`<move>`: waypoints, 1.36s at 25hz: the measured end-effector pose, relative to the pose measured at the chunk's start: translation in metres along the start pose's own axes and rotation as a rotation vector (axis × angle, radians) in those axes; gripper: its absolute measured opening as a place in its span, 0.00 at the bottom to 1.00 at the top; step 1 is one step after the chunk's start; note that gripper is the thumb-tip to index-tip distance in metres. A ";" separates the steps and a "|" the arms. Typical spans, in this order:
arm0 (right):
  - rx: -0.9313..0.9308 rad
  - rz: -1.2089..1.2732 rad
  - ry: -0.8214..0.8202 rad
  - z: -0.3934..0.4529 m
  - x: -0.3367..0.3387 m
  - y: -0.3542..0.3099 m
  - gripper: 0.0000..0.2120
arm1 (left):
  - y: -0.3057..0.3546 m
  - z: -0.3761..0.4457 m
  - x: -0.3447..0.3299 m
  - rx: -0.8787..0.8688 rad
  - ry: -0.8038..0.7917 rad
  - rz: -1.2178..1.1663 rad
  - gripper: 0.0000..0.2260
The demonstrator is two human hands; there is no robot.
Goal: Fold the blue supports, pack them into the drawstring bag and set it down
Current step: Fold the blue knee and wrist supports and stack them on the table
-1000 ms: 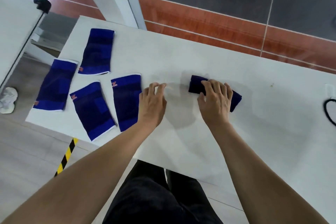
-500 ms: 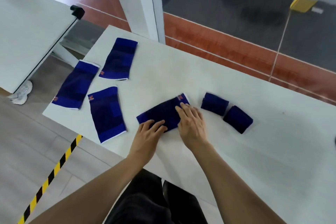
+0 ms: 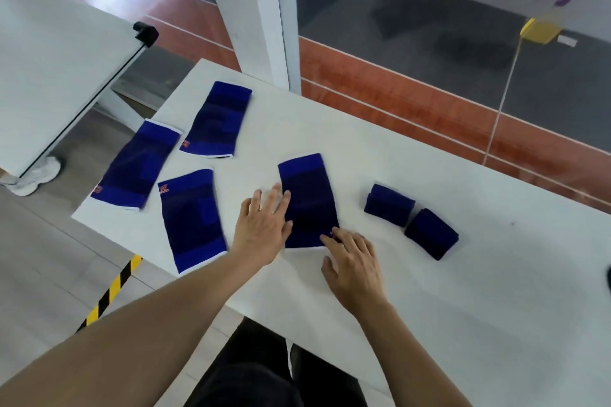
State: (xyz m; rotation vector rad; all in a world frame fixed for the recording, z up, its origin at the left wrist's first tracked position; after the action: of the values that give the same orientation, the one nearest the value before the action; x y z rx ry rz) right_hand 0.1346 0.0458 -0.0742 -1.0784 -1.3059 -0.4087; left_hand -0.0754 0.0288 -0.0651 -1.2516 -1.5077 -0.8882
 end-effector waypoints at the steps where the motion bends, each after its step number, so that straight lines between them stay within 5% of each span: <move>1: -0.013 -0.007 -0.010 -0.002 -0.001 -0.002 0.20 | -0.001 0.005 0.000 -0.018 -0.026 0.012 0.28; 8: -0.140 -0.060 -0.024 0.002 -0.006 -0.016 0.20 | -0.019 0.005 0.005 -0.021 -0.048 -0.133 0.26; 16: -0.156 -0.029 0.030 0.015 -0.029 -0.095 0.20 | -0.131 -0.081 -0.014 0.216 0.045 -0.288 0.19; 22: -0.036 -0.001 0.011 0.033 -0.044 -0.159 0.23 | -0.140 -0.104 -0.030 -0.133 0.019 -0.178 0.32; 25: -0.013 -0.072 -0.081 0.042 -0.048 -0.168 0.28 | -0.146 -0.106 -0.028 -0.295 0.052 -0.118 0.25; 28: -0.036 -0.125 -0.171 0.044 -0.055 -0.167 0.26 | -0.164 -0.101 -0.023 -0.159 0.051 -0.121 0.18; 34: -0.099 -0.116 -0.083 0.021 -0.060 -0.174 0.13 | -0.178 -0.088 -0.017 0.067 0.004 -0.357 0.21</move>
State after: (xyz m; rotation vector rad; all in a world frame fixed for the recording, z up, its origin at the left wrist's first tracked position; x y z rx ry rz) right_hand -0.0290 -0.0411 -0.0606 -1.1150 -1.4388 -0.5244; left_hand -0.2299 -0.0962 -0.0493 -0.9455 -1.7751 -1.0573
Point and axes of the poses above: each hand's wrist, its own z-axis towards the middle knuckle, its own x-axis out of the back of the hand, y = z × x, the point moved 3 cm from there along z, towards the middle knuckle, and after that the axes turned 3 degrees about -y, right-handed, at the moved point
